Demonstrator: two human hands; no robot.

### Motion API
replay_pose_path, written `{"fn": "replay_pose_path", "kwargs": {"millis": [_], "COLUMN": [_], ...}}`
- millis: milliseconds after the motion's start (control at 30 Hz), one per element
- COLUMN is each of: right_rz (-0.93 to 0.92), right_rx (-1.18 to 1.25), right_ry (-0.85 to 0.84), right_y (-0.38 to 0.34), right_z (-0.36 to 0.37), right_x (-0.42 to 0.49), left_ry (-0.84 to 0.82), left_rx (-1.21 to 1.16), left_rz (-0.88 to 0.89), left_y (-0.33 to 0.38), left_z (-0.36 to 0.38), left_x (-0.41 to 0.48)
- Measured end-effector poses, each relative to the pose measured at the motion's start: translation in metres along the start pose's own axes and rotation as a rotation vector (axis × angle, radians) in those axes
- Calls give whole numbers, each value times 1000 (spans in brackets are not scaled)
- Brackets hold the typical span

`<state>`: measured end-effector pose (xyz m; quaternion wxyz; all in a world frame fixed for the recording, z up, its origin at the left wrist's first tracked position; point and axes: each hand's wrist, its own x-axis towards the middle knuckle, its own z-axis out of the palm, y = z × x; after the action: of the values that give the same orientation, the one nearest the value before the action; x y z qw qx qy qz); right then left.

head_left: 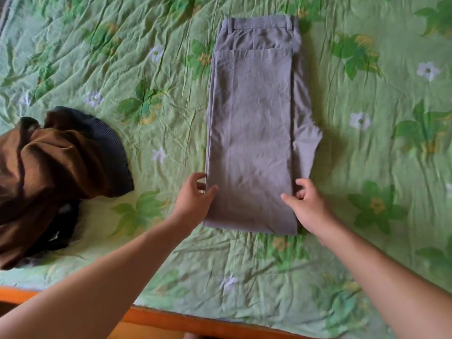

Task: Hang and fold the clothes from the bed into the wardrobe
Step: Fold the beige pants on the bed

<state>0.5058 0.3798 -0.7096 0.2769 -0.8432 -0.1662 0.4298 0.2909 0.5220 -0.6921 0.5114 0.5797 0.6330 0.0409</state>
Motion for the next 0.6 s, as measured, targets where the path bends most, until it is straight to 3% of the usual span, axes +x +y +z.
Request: {"fn": "replay_pose_path", "kwargs": {"millis": [133, 200, 300, 600], "right_rz": [178, 99, 23, 339], "right_rx": [221, 229, 339, 489], "right_ry": [-117, -145, -176, -305], "right_y": [6, 3, -2, 27], "right_z": [-1, -1, -1, 3], "right_x": [-4, -8, -11, -20], "left_ry": [-140, -221, -283, -424], "left_rx": [-104, -61, -201, -173], "left_rz": [-105, -67, -38, -210], "left_y": [-14, -18, -18, -29], "left_z": [-6, -8, -10, -10], "left_x": [-12, -13, -14, -18]}}
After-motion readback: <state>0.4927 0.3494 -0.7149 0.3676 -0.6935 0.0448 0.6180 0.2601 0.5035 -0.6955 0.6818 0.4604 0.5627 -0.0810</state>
